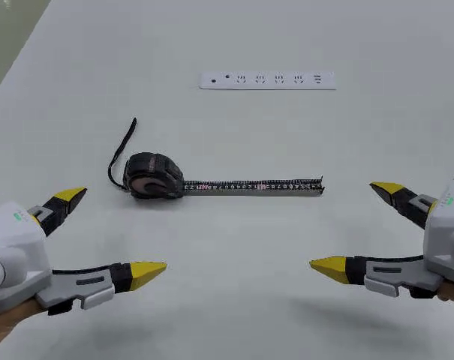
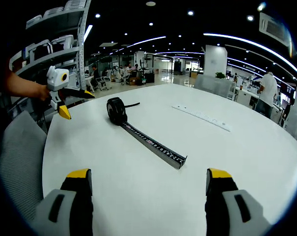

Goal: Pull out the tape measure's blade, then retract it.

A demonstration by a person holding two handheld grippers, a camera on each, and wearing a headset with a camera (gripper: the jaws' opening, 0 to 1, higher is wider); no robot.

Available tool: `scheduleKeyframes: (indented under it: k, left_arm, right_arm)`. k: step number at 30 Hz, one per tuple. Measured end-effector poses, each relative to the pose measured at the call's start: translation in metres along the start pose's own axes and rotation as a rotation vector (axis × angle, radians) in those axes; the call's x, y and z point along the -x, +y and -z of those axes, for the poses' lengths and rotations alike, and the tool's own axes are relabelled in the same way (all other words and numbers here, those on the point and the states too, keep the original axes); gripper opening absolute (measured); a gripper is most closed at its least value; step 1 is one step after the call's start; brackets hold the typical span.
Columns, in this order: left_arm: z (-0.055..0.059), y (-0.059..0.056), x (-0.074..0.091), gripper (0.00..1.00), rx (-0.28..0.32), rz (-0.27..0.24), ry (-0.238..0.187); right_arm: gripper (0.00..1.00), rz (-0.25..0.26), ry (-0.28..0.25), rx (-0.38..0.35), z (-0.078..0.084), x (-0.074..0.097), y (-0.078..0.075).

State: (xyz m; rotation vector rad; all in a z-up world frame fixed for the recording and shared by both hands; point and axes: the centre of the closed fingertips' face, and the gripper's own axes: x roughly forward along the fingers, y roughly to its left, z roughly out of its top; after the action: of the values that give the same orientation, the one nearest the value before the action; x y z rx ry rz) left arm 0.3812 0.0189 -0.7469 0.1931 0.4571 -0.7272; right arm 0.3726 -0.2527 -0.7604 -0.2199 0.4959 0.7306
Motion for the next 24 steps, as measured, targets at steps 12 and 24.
scheduleKeyframes:
  k: [12, 24]
  left_arm:
    - [0.001, -0.012, 0.004, 1.0, 0.037, -0.04, -0.006]
    - [-0.01, -0.016, 0.006, 1.0, 0.074, -0.092, -0.007]
  right_arm:
    - [0.97, 0.1, -0.037, -0.091, -0.006, 0.007, 0.01]
    - [0.97, 0.116, -0.039, -0.103, -0.009, 0.008, 0.031]
